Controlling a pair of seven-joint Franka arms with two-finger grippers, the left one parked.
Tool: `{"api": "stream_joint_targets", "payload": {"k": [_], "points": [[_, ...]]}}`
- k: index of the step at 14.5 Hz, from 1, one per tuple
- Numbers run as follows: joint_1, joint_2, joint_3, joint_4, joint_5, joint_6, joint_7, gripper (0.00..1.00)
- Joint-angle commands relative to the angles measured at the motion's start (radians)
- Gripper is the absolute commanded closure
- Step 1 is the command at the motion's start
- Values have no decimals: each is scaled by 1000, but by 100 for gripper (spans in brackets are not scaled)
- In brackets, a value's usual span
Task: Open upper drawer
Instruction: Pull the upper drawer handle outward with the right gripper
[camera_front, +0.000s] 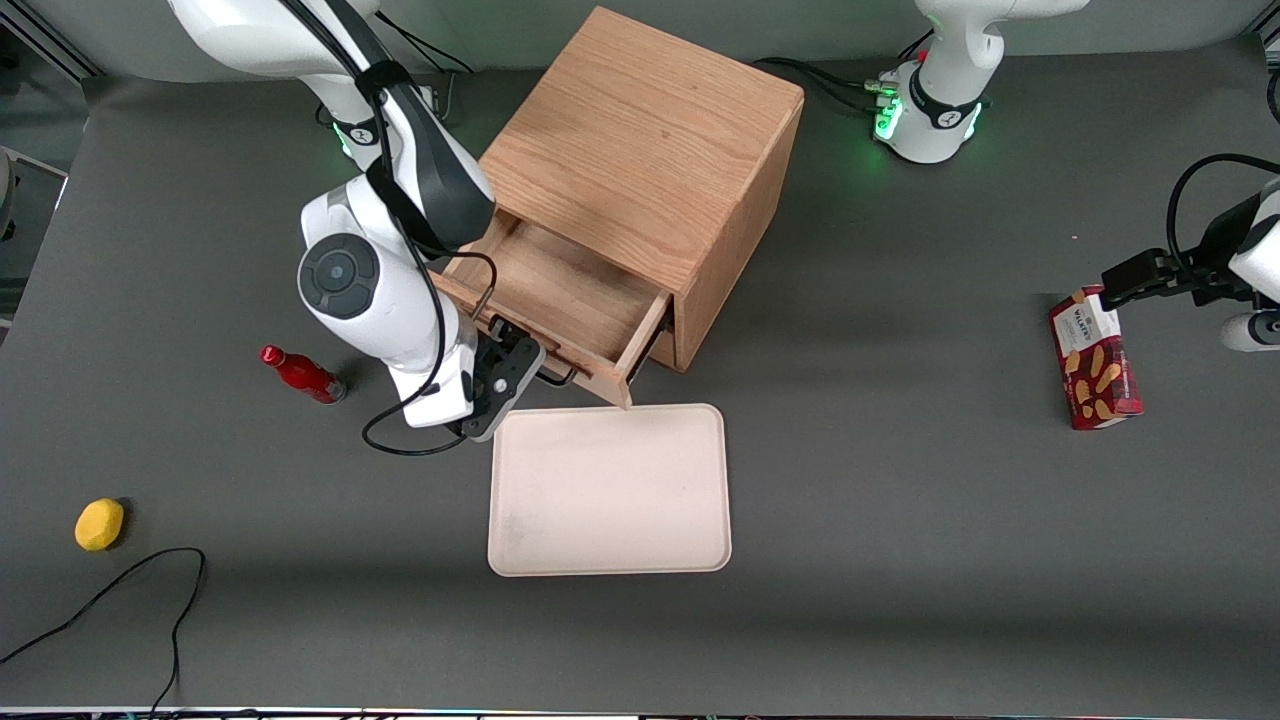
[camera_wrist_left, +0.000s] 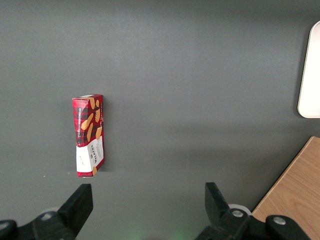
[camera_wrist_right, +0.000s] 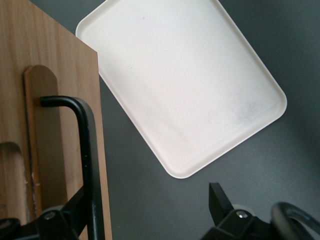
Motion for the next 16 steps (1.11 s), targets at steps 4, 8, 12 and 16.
{"api": "stream_joint_targets", "payload": {"k": [4, 8, 12, 16], "points": [[-18, 47, -5, 67, 8, -37, -27, 0], [-27, 56, -9, 85, -12, -50, -28, 0], [-27, 53, -9, 76, -13, -49, -97, 0], [-32, 53, -10, 78, -12, -50, -97, 0]]}}
